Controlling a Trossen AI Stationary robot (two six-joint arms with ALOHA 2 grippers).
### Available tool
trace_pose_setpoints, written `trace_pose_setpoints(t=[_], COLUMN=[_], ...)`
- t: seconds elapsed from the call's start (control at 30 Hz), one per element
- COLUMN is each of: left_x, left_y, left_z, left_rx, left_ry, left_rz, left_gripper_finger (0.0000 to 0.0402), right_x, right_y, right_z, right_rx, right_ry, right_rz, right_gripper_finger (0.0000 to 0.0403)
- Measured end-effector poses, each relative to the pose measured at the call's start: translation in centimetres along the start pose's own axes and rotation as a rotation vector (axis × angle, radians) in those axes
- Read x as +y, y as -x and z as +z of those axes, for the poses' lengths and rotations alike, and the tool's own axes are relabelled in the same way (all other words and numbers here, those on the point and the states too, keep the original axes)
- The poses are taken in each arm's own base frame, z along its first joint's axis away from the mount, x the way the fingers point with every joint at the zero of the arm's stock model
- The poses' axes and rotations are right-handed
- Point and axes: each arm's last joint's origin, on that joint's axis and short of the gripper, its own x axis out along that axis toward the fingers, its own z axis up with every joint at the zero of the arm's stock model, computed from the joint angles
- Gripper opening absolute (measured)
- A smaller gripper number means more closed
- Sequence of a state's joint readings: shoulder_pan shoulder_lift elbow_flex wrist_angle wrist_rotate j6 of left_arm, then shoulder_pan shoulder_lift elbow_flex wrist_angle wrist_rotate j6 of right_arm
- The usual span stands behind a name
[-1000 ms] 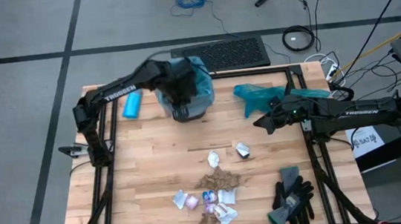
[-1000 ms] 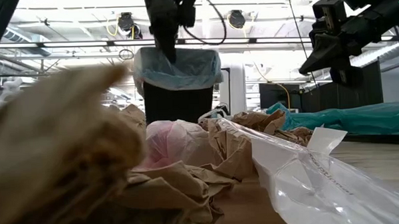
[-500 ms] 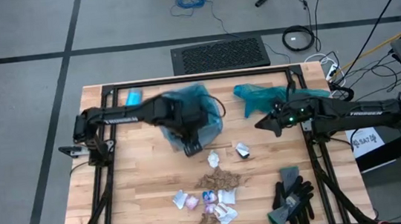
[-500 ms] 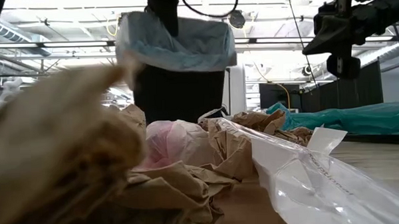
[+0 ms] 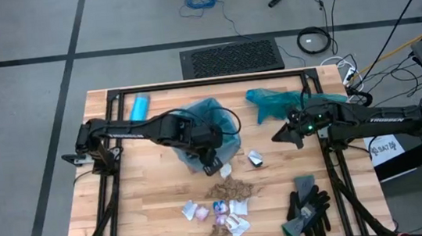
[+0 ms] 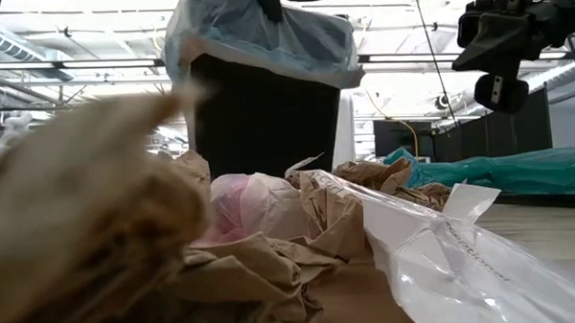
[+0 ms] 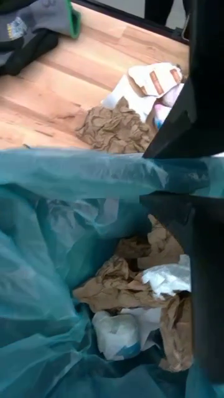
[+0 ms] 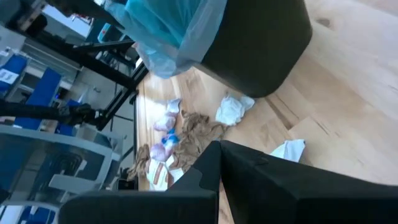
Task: Place trash/remove bag and relplace
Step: Move the trash bin to the center
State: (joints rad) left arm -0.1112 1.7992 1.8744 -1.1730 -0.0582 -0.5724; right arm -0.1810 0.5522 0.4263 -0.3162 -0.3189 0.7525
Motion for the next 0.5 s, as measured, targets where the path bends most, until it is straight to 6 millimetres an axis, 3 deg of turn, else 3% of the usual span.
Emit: trace_pose_setpoints(t=[0.3,0.5], left_x=[0.4,1.0], left_y=[0.0,0.1], left_z=[0.3,0.7], left_rx=[-0.007,0.005], left_ry=[-0.025,-0.076], left_rz=[0.002,-0.017], left_gripper_finger=[0.0155,0.0170], right_x=[0.1,-0.1], right_y=[-0.1,-0.1], right_z=[-0.1,0.1], right_rx=[-0.017,-0.084], right_ry=[-0.024,-0.064], right_rz=[-0.027,-0.088], right_gripper_finger=[0.0000,0.0000])
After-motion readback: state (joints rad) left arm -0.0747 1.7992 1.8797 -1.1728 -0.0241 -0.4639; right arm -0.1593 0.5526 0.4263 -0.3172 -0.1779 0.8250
